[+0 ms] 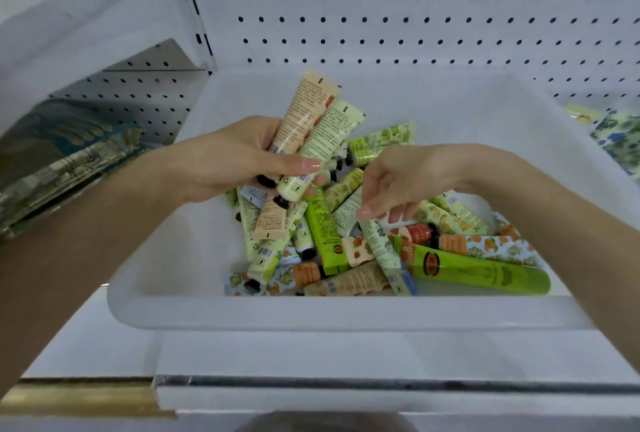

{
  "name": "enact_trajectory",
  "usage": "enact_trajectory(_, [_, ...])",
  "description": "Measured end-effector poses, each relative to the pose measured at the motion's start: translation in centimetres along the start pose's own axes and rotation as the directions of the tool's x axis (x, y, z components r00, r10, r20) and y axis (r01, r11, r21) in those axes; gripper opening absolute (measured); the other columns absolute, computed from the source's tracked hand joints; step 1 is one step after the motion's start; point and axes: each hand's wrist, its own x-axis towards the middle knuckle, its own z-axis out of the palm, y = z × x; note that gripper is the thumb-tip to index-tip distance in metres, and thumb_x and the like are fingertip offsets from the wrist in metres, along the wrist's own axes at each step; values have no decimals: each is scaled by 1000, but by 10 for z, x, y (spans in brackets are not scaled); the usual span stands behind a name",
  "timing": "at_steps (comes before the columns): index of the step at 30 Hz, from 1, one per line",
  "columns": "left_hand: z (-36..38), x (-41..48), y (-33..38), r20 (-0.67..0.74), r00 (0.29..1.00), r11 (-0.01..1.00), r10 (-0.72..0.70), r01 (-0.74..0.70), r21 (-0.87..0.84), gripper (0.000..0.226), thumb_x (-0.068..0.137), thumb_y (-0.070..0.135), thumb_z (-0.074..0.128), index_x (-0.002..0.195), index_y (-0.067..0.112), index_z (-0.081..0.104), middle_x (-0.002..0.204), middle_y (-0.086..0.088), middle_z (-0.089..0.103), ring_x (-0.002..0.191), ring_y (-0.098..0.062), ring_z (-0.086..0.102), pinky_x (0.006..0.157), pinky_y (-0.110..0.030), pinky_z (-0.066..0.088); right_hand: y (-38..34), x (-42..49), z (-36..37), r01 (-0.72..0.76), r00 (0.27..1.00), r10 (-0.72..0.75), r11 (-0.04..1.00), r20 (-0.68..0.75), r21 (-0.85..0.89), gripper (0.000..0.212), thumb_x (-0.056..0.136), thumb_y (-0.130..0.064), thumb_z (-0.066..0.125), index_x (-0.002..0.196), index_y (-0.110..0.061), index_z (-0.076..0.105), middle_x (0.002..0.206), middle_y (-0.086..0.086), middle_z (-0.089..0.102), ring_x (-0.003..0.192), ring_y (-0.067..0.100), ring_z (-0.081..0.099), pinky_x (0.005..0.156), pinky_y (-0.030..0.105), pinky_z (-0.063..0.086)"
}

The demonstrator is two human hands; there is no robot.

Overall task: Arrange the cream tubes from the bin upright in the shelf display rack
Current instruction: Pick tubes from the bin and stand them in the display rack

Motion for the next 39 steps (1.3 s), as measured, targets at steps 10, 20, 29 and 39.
enact_trajectory(10, [-1, 0, 1, 2, 999, 998, -51, 51, -47, 38, 73, 18, 64, 107, 3, 63, 96, -6, 75, 88, -18, 72, 89, -45, 53, 1, 9, 5, -38, 997, 35, 998, 63, 50, 15, 84, -13, 70, 96, -6, 63, 90, 18, 71, 77, 22, 72, 64, 27, 60])
enact_trajectory(20, [-4, 4, -2, -15, 993, 990, -113, 112, -88, 38, 75, 19, 66, 111, 9, 62, 104, -8, 73, 98, -22, 70, 91, -45, 53, 0, -14, -24, 181, 983, -172, 890, -57, 418, 5, 82, -11, 69, 83, -8, 65, 87, 12, 74, 82, 22, 72, 78, 29, 58])
enact_trajectory(29, [-4, 5, -2, 4, 990, 959, -138, 135, -250, 40, 77, 21, 64, 114, 7, 64, 112, -10, 70, 101, -24, 67, 82, -34, 58, -8, -24, -24, 295, 955, -217, 714, -200, 635, 10, 79, -9, 68, 87, -4, 63, 86, 10, 74, 79, 18, 71, 71, 21, 58])
enact_trajectory(39, [1, 5, 1, 72, 988, 969, -133, 145, -201, 48, 71, 31, 65, 116, 15, 61, 108, -2, 72, 101, -17, 68, 76, -27, 57, -17, -15, -15, 386, 920, -150, 495, -361, 778, 5, 85, -3, 63, 84, -1, 59, 96, 17, 72, 88, 24, 71, 71, 21, 57])
